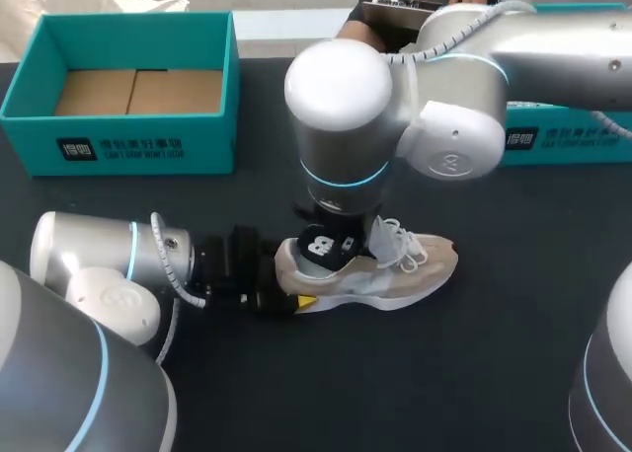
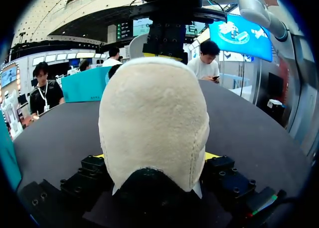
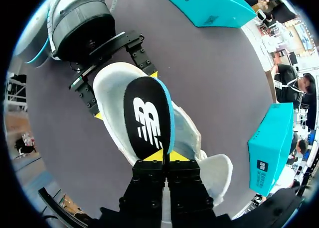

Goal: Take the shoe out of the shoebox, open the shoe tongue, remove and reinsert the insole, then place the shoe into the shoebox

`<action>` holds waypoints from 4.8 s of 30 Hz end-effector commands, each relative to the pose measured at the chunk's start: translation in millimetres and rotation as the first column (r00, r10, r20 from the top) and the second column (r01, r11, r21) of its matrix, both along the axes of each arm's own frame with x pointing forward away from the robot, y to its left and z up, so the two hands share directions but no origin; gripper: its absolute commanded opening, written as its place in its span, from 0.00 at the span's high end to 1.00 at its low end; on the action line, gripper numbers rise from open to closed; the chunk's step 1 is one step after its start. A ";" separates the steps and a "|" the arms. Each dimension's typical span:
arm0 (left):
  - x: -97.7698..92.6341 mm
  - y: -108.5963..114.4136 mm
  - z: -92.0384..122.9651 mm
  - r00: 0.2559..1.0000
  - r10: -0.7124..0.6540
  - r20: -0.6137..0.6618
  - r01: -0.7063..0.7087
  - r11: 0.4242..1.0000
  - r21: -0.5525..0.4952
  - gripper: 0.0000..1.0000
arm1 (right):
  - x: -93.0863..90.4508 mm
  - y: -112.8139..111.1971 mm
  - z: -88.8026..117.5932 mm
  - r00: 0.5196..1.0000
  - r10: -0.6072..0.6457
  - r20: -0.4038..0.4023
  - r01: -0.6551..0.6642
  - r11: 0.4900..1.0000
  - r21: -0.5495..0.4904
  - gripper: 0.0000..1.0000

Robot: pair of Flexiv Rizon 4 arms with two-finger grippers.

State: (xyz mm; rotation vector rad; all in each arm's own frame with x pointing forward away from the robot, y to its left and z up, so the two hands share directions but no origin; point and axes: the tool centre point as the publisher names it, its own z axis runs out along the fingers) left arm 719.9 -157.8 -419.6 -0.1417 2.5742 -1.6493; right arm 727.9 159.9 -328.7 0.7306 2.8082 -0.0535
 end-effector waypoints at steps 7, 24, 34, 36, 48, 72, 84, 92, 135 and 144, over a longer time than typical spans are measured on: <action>0.4 0.7 -1.5 1.000 0.000 0.000 0.000 1.000 0.003 1.00 | 8.6 21.5 22.7 0.996 0.081 0.041 -0.084 0.992 0.090 1.00; 0.4 0.7 -1.5 1.000 0.000 0.000 0.000 1.000 0.003 1.00 | 16.7 63.0 46.0 0.986 0.168 -0.001 -0.161 0.942 0.296 0.00; 0.4 0.7 -1.5 1.000 0.000 0.000 0.000 1.000 0.003 1.00 | 18.8 57.0 49.3 0.950 0.221 -0.221 -0.063 0.829 0.556 0.00; 0.4 0.7 -1.5 1.000 0.000 0.000 0.000 1.000 0.003 1.00 | 18.4 58.7 49.5 0.936 0.249 -0.248 -0.067 0.819 0.570 0.00; 0.4 0.7 -1.5 1.000 0.000 0.000 0.000 1.000 0.003 1.00 | 10.4 68.3 41.6 0.849 0.360 -0.387 -0.036 0.771 0.636 0.00; 0.4 0.7 -1.5 1.000 0.000 0.000 0.000 1.000 0.003 1.00 | 20.2 77.8 34.4 0.786 0.553 -0.278 -0.114 0.571 0.813 0.37; 0.4 0.7 -1.5 1.000 0.000 0.000 0.000 1.000 0.003 1.00 | 18.8 88.1 15.7 0.719 0.636 -0.280 -0.111 0.503 0.857 0.60; 0.4 0.7 -1.5 1.000 0.000 0.000 0.000 1.000 0.003 1.00 | 16.0 97.6 6.2 0.666 0.695 -0.271 -0.106 0.448 0.888 0.60; 0.4 0.7 -1.5 1.000 0.000 0.000 0.000 1.000 0.003 1.00 | 49.5 108.1 134.1 0.905 0.405 0.129 -0.221 0.189 0.957 1.00; 0.4 0.7 -1.5 1.000 0.000 0.000 0.000 1.000 0.003 1.00 | 56.2 97.6 176.0 0.952 0.212 0.219 -0.238 0.069 0.969 1.00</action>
